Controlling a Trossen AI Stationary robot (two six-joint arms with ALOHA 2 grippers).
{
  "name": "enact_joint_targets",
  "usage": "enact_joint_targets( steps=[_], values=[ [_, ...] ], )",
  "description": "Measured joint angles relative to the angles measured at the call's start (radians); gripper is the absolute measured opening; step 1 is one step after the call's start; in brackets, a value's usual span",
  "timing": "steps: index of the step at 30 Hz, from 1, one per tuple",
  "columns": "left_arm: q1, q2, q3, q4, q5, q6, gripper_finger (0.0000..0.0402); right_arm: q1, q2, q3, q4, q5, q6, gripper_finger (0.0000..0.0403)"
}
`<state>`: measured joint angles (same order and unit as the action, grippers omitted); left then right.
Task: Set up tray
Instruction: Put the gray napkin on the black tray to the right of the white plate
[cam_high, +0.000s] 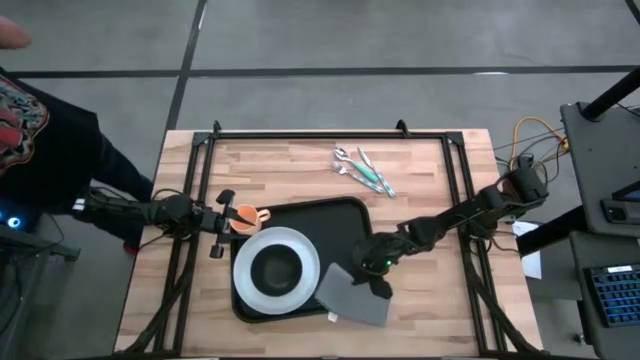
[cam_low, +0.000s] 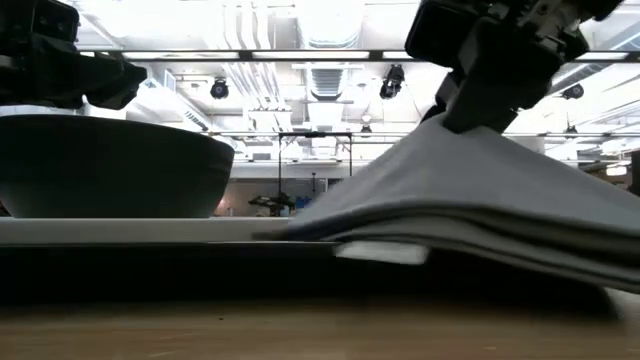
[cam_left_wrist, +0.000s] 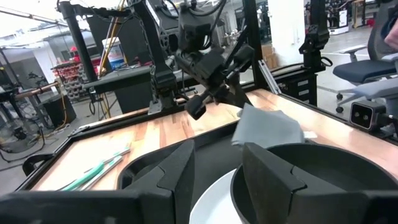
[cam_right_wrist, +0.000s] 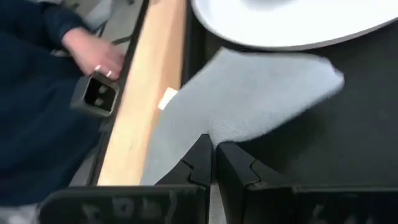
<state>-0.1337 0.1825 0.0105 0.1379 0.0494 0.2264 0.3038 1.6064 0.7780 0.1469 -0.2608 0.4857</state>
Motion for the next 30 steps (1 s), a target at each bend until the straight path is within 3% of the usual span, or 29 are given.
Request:
enact_joint_targets(
  steps=[13, 30],
  values=[
    [0.0, 0.007, 0.0, 0.0, 0.0, 0.0, 0.0116, -0.022, -0.009, -0.024, -0.005, 0.313, 0.121, 0.0008],
    [0.0, 0.014, 0.0, 0.0, 0.0, 0.0, 0.0116, -0.127, 0.027, -0.036, 0.057, 0.47, 0.227, 0.0008]
  ],
)
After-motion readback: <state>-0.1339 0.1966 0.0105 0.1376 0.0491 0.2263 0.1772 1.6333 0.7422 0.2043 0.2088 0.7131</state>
